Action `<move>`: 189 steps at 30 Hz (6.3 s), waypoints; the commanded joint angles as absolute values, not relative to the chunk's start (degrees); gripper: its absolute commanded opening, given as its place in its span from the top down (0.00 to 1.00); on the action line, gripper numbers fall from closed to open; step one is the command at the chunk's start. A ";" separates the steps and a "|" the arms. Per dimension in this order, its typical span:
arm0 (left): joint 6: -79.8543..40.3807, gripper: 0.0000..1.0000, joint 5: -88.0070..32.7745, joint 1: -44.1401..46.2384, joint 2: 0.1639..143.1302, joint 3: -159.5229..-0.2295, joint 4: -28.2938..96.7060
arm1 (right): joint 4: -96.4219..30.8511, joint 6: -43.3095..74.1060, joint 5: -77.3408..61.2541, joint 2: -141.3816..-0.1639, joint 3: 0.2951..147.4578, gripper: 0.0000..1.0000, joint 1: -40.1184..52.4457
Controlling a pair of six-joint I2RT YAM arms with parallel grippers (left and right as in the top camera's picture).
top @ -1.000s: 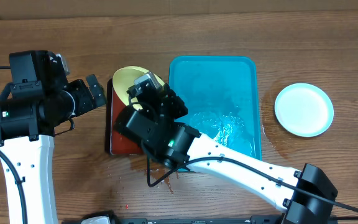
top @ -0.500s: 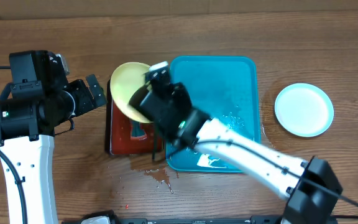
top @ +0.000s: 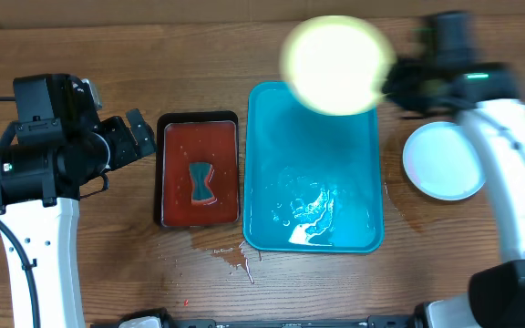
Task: Clean dirty plates on tray and stack at the side
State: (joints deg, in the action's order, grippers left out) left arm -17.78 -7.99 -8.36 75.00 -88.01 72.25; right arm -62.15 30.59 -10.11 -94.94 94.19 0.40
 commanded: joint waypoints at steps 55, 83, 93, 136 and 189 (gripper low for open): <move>-16.71 0.00 -8.40 -8.67 74.26 -88.88 72.18 | -54.24 -1.78 -29.52 -56.58 68.88 0.00 3.09; -16.71 0.00 -8.40 -8.64 74.26 -88.88 72.16 | -13.47 -1.52 -10.68 -0.21 8.73 0.00 -3.03; -16.71 0.00 -8.40 -8.67 74.24 -88.88 72.16 | 0.54 -1.54 -11.66 -0.16 0.43 0.00 -2.92; -10.63 0.00 -5.23 0.86 40.05 -55.20 35.31 | -3.55 -1.56 -11.62 -0.27 0.47 0.00 -2.92; -9.17 0.00 -4.91 3.40 0.25 -0.27 4.03 | -3.55 -1.54 -11.62 -0.27 0.47 0.00 -2.92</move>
